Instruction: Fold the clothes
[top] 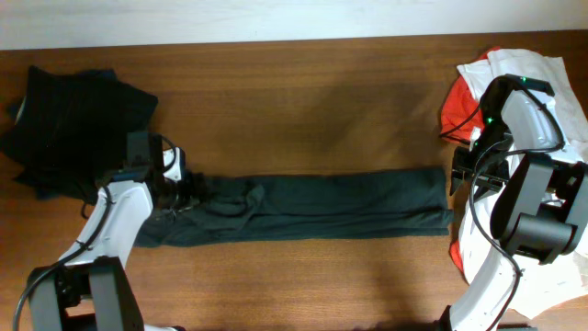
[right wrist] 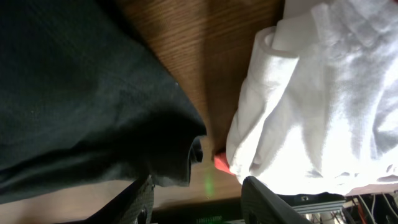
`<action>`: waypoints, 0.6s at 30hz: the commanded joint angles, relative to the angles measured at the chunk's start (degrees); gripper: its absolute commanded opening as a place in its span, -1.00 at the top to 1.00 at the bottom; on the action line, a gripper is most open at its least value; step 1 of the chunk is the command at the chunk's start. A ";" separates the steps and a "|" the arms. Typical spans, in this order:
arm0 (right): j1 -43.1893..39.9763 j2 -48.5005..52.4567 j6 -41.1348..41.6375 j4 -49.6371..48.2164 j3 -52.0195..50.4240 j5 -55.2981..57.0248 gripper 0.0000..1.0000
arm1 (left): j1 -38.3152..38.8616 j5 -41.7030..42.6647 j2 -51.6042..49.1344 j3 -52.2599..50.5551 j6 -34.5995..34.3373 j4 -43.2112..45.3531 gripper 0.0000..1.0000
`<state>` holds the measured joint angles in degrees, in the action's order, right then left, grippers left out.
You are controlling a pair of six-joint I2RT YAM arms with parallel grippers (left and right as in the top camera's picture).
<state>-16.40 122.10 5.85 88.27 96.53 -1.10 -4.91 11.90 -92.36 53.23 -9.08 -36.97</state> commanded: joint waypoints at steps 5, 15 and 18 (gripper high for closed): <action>0.35 -0.13 -3.10 -0.52 -0.11 -2.86 -0.05 | -9.92 -2.75 0.11 -3.63 -0.55 1.03 -0.54; -0.66 -0.13 -14.08 -6.45 -7.39 -10.19 -0.07 | -13.90 9.73 4.35 4.68 -0.48 -3.10 -0.68; -0.55 -0.13 -15.50 -12.98 -14.34 -10.54 -0.11 | -13.90 9.79 5.38 4.68 -0.31 -4.94 -0.72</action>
<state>-16.75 122.08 -7.27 77.84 86.17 -10.02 -18.52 19.70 -88.31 57.06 -9.39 -40.82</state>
